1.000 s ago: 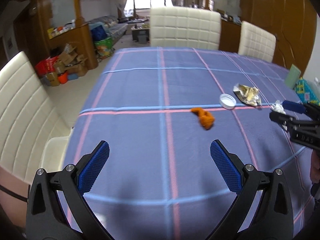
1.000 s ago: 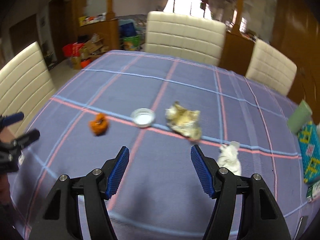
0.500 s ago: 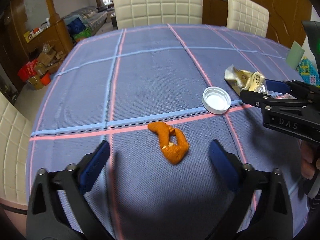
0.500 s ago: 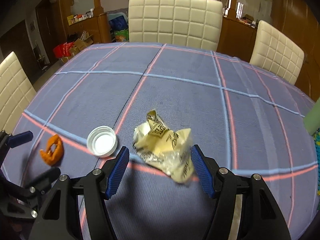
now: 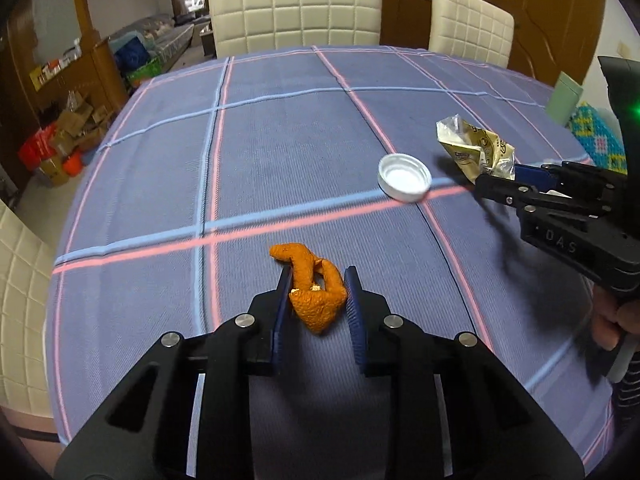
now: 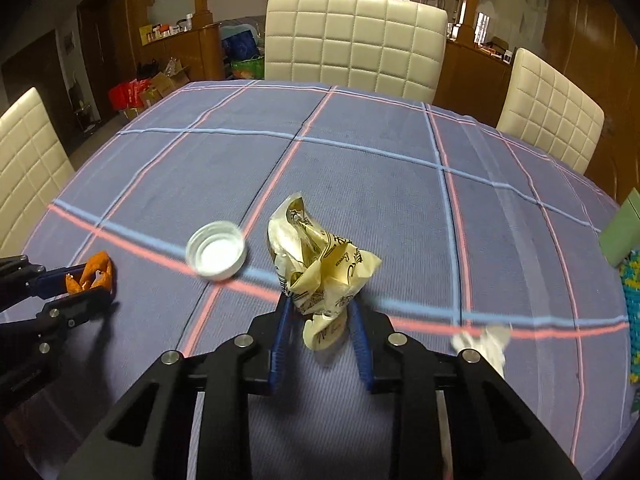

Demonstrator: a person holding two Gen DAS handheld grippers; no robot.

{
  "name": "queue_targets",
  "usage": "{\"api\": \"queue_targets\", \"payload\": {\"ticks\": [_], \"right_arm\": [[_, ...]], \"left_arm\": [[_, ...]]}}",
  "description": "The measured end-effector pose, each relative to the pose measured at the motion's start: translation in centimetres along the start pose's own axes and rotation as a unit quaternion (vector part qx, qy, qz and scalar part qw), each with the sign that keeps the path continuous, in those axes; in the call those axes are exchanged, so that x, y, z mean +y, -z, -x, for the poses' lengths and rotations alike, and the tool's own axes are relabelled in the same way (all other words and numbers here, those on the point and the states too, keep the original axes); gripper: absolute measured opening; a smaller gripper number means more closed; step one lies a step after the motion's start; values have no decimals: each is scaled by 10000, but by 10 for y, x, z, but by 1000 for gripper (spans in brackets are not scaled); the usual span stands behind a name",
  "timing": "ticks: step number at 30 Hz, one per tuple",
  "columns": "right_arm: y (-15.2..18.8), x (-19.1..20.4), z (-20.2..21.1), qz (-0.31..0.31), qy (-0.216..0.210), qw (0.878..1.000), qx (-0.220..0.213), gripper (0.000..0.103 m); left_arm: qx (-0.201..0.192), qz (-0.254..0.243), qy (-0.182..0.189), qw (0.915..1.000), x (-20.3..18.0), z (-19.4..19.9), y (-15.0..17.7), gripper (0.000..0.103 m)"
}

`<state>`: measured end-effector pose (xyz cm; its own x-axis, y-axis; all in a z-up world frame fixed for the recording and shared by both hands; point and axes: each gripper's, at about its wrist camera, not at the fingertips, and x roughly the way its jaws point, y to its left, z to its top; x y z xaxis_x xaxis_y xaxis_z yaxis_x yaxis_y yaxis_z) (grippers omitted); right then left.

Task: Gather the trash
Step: 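Grasp the orange peel with the left tool while the right tool grasps the gold wrapper, then lift the orange peel and gold wrapper and carry them toward the clear bin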

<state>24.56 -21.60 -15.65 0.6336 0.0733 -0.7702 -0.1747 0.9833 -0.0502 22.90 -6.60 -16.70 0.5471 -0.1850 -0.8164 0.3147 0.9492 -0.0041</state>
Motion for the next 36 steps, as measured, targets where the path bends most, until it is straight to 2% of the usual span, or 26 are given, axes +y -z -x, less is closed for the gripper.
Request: {"api": "queue_targets", "payload": {"ticks": [6,12,21,28,36], "right_arm": [[13,20,36,223,-18,9996,-176,22],[20,51,75,459,-313,9976,-403,22],[24,120,118,1127,-536,9895,-727,22],[19,156,134,1488,-594,9836,-831,22],[14,190,142,1753,-680,9779,-908,22]], "left_arm": [[-135,-82,-41,9999,1,30,16,27],[-398,-85,-144,9991,11,69,36,27],[-713,63,-404,9966,37,118,63,27],[-925,345,-589,9934,70,148,85,27],[-967,660,-821,9897,108,163,105,27]]}}
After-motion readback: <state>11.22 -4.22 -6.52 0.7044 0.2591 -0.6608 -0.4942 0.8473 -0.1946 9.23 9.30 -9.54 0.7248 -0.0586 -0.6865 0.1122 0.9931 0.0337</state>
